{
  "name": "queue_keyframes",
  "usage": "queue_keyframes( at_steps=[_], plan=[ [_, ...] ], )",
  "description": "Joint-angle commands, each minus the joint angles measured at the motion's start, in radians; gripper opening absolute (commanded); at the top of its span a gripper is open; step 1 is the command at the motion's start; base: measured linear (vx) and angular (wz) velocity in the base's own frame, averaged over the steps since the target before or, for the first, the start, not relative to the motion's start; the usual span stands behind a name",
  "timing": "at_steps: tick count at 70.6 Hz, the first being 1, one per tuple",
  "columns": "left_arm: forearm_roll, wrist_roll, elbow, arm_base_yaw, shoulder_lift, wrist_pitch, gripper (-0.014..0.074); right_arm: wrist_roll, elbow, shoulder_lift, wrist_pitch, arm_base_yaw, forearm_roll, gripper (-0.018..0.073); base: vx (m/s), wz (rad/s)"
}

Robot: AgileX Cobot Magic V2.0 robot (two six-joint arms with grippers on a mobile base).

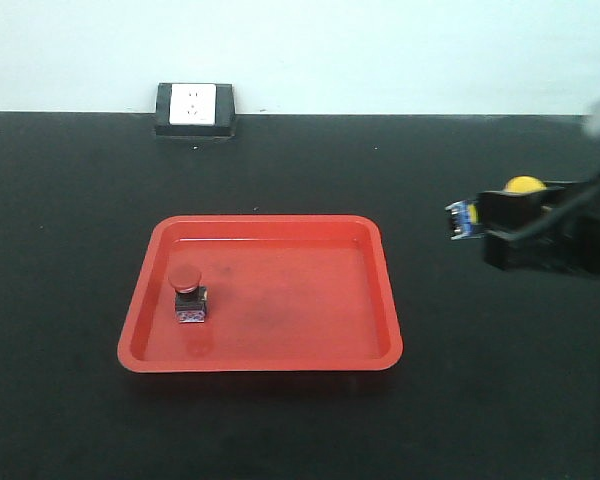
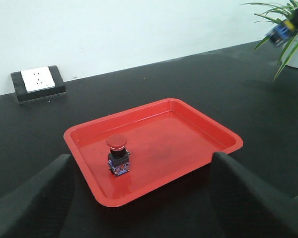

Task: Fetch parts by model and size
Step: 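Move the right gripper over the tray and lower the yellow-capped switch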

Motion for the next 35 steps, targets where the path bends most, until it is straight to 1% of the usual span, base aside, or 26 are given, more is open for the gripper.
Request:
queue_keyframes(
  at_steps=[1, 6, 10, 14, 23, 35],
  plan=[
    [-0.007, -0.003, -0.024, -0.007, 0.013, -0.079, 0.0540, -0.065, -0.119, 0.101, 0.003, 0.026, 0.027, -0.0002, 0.00, 0.00],
    [-0.007, -0.003, -0.024, -0.007, 0.013, -0.079, 0.0540, -0.095, -0.183, 0.193, 0.028, 0.064, 0.027, -0.0002, 0.00, 0.00],
    [-0.007, -0.003, -0.024, -0.007, 0.013, -0.079, 0.0540, -0.092, -0.244, 0.262, 0.049, 0.092, 0.026, -0.0002, 0.00, 0.00],
    [-0.007, -0.003, -0.024, -0.007, 0.013, -0.079, 0.0540, -0.079, -0.298, 0.330, 0.080, 0.101, 0.026, -0.0002, 0.00, 0.00],
    [-0.007, -0.003, -0.024, -0.007, 0.013, -0.079, 0.0540, 0.012, -0.420, 0.488, 0.173, 0.103, 0.010, -0.0002, 0.00, 0.00],
    [-0.007, -0.003, -0.024, -0.007, 0.013, -0.079, 0.0540, 0.130, -0.577, 0.673, 0.332, 0.103, -0.066, -0.0002, 0.00, 0.00]
  ],
)
